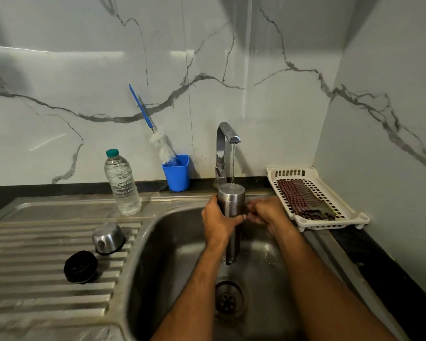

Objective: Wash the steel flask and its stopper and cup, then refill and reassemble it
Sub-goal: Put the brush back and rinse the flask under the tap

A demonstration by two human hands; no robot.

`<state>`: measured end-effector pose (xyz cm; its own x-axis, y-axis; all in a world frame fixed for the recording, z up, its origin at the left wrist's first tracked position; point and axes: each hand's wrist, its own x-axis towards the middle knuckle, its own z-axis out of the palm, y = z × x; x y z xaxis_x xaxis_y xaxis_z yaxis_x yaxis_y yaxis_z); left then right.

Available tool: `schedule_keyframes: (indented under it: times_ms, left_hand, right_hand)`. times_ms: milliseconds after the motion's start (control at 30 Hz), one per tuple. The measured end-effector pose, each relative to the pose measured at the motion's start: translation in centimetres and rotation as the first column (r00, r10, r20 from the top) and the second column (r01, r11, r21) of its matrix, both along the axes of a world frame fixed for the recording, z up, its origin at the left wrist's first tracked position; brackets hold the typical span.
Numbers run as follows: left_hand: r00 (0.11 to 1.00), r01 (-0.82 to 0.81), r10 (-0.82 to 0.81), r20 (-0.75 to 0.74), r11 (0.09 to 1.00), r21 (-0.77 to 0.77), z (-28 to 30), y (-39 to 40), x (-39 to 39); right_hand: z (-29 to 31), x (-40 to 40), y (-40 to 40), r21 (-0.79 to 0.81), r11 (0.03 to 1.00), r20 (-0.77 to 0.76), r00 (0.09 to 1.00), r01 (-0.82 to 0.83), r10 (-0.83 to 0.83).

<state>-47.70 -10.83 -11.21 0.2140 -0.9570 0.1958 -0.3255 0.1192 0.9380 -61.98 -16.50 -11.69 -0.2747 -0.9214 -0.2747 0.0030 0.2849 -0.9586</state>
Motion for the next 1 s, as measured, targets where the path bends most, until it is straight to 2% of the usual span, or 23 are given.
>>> schedule_keyframes:
  times_ms: [67, 200, 400, 567, 900, 1000]
  left_hand:
    - [1.000, 0.014, -0.014, 0.011, 1.000, 0.018, -0.1, -0.1, -0.1]
    - [0.998, 0.012, -0.015, 0.060, 0.999, 0.042, -0.7, -0.5, -0.2]
    - [0.997, -0.002, -0.001, 0.071, 0.999, 0.044, -1.4, -1.1, 0.0]
    - [0.997, -0.010, 0.006, 0.072, 0.999, 0.047, -1.7, -1.5, 0.0]
    - [0.999, -0.016, 0.013, 0.049, 0.998, 0.065, -1.8, -1.6, 0.2]
    - [0.999, -0.011, 0.008, 0.044, 0.997, 0.074, -1.7, -1.4, 0.2]
  right_hand:
    - [1.2, 0.2, -1.1, -0.135, 0.991, 0.022, 1.000, -0.001, 0.004]
    - [3.3, 1.3, -3.8, -0.322, 0.937, -0.081, 0.990, -0.135, 0.115]
    - [6.1, 3.7, -6.4, -0.410, 0.871, -0.171, 0.960, -0.272, 0.220]
    - [6.6, 4.2, -7.0, -0.366, 0.830, -0.233, 0.905, -0.421, 0.356]
    - [6.0, 4.4, -7.6, -0.387, 0.896, -0.126, 0.975, -0.219, 0.183]
    - [6.2, 4.3, -7.3, -0.371, 0.904, -0.120, 0.977, -0.211, 0.179]
